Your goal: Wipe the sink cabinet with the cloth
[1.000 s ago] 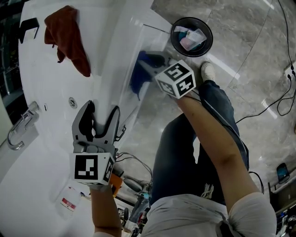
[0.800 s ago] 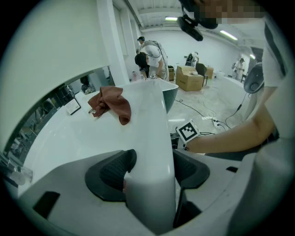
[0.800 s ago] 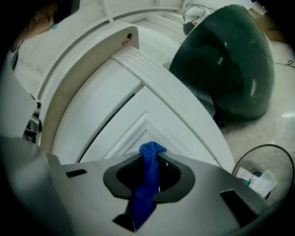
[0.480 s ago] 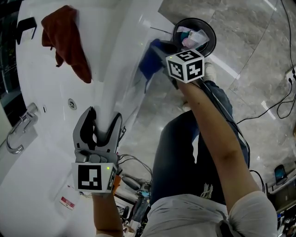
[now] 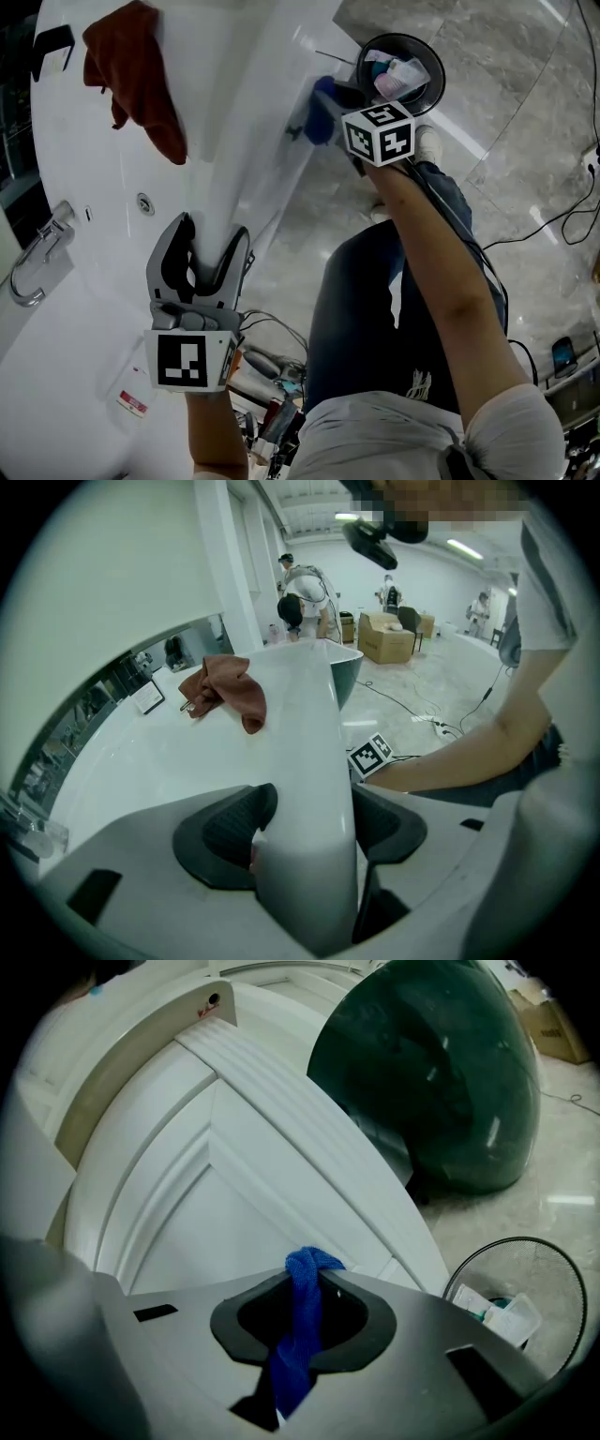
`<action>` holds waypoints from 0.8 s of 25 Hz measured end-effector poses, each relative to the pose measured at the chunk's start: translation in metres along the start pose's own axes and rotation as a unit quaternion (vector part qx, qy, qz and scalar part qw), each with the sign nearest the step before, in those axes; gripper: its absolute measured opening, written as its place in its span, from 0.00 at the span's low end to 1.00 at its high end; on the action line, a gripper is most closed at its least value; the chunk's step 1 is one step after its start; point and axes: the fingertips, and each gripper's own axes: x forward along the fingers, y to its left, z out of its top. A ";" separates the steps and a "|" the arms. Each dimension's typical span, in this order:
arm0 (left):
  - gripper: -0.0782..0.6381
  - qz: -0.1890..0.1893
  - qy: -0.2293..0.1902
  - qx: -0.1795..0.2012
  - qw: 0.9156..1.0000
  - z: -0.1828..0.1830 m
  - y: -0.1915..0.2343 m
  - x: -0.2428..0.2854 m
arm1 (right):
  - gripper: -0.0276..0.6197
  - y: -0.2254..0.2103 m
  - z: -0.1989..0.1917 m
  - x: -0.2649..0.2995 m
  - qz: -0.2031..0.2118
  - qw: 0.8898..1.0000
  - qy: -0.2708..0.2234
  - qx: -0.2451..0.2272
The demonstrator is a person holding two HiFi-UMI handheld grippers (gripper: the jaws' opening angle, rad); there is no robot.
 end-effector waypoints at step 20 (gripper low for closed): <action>0.49 0.010 0.003 0.005 1.000 -0.001 0.000 0.000 | 0.13 0.098 -0.075 -0.001 0.107 0.962 0.060 -0.245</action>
